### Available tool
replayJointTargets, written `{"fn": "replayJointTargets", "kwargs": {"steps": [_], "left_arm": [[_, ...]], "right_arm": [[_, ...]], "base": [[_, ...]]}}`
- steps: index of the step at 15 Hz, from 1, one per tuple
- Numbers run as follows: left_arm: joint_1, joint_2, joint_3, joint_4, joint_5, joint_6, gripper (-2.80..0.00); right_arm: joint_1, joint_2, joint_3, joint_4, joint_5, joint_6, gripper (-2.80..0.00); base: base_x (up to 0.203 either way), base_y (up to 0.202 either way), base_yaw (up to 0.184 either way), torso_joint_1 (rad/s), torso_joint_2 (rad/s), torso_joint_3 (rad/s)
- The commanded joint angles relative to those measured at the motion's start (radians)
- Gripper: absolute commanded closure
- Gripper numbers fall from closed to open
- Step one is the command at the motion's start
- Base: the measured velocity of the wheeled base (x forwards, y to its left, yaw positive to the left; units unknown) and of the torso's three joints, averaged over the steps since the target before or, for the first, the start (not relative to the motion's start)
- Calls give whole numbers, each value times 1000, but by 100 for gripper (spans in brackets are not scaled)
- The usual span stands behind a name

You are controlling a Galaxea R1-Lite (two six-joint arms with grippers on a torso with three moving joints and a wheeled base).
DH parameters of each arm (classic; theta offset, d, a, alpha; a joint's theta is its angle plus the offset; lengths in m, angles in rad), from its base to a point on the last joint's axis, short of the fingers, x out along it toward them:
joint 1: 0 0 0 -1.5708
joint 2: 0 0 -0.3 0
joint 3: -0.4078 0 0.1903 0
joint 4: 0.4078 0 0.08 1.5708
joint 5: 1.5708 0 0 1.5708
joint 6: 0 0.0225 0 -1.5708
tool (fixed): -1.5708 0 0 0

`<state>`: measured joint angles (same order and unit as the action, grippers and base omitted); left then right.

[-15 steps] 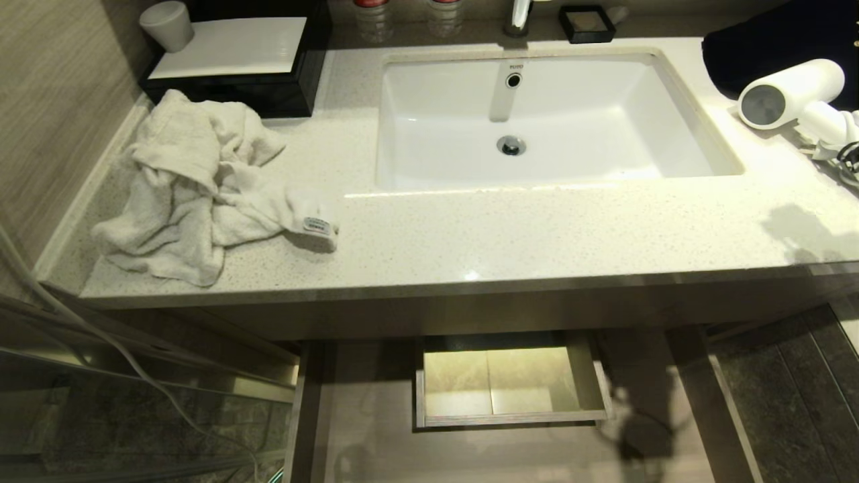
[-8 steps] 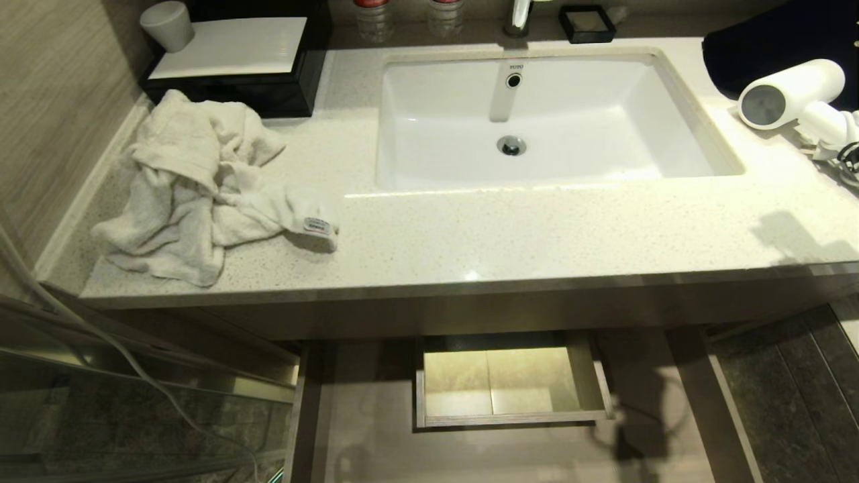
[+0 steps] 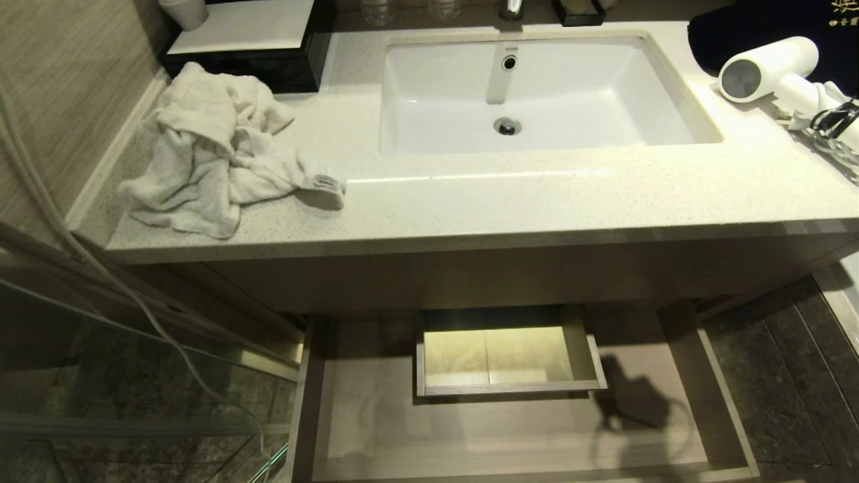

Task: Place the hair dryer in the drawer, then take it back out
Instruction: Close the drawer

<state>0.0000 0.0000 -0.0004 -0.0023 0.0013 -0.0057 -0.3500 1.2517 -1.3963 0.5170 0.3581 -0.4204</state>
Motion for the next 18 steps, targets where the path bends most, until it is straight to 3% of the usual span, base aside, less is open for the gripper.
{"fn": "replayJointTargets", "kwargs": {"steps": [1, 4, 18], "left_arm": [[0, 1, -1, -1, 0, 0, 0], [0, 0, 0, -1, 0, 0, 0], [0, 1, 0, -1, 0, 0, 0]], "right_arm": [[-1, -27, 33, -7, -7, -2, 0], [0, -57, 78, -22, -52, 18, 0], [0, -95, 141, -32, -53, 23, 0]], "base": [[0, 0, 0, -339, 84, -250], [0, 0, 0, -324, 49, -262], [0, 0, 0, -247, -46, -293]]}}
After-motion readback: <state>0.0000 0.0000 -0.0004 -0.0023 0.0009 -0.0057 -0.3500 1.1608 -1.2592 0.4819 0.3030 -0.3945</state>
